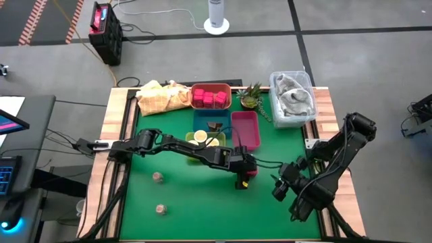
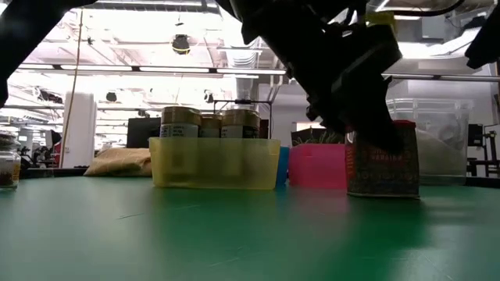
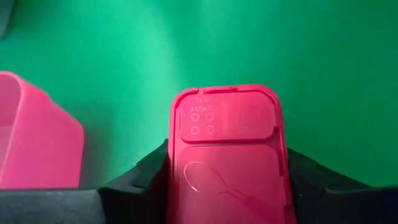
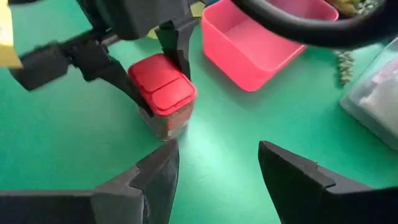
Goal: Sort spices by type
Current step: Put the red seasoning can into the orange bin
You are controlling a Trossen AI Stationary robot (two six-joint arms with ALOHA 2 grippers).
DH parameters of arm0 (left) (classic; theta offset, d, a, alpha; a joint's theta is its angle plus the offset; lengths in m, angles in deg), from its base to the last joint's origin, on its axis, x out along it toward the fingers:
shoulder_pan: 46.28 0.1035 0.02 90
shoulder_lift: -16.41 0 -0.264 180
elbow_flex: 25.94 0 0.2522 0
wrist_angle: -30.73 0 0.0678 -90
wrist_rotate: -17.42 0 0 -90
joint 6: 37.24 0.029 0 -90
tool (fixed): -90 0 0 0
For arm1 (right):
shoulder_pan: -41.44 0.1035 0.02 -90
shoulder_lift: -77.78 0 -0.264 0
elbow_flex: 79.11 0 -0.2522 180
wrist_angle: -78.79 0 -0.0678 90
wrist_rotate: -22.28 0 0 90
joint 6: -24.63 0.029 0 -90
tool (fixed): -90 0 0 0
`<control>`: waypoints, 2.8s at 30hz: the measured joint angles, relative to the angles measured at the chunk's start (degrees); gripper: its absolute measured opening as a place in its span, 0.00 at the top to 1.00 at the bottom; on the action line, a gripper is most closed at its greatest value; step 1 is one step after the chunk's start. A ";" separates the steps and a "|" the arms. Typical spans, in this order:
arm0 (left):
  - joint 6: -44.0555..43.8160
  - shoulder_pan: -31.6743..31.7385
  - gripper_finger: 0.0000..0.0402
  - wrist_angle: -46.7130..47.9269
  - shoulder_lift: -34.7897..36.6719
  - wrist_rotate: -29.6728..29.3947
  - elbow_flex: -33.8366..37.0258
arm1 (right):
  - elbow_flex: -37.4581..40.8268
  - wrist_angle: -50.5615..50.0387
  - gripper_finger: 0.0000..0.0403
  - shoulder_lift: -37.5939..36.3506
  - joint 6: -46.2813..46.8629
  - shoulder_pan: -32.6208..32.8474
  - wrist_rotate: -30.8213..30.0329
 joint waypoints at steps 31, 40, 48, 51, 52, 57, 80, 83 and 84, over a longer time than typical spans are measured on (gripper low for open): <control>2.00 18.39 0.48 12.81 21.27 -12.18 0.55 | 0.01 -5.65 0.38 0.00 11.52 -1.95 -2.93; 14.36 36.15 0.47 8.31 20.97 1.68 0.61 | 0.01 -5.10 0.38 0.00 5.74 -4.42 -5.24; 24.67 47.83 0.47 4.41 20.84 18.30 0.61 | 0.01 -6.08 0.38 0.00 2.73 -5.72 -6.58; 26.21 49.20 0.47 3.18 19.07 22.10 0.42 | 0.01 -6.99 0.38 0.00 2.51 -6.62 -7.04; 26.79 49.40 0.47 3.73 18.13 23.71 0.42 | 0.01 -6.94 0.38 0.00 2.10 -6.88 -7.27; 32.29 48.86 0.47 3.07 13.42 22.70 0.63 | 0.00 -6.21 0.38 0.00 1.74 -7.61 -7.92; 43.20 50.53 0.47 9.86 8.42 24.18 0.63 | 0.01 -2.08 0.38 -0.02 1.90 -7.98 -7.90; 43.94 50.62 0.47 10.54 8.70 25.32 0.50 | 0.01 -1.90 0.38 0.00 1.88 -7.96 -7.90; 44.17 50.58 0.47 11.19 8.77 25.30 0.50 | 0.01 -1.90 0.38 0.00 1.88 -7.96 -7.88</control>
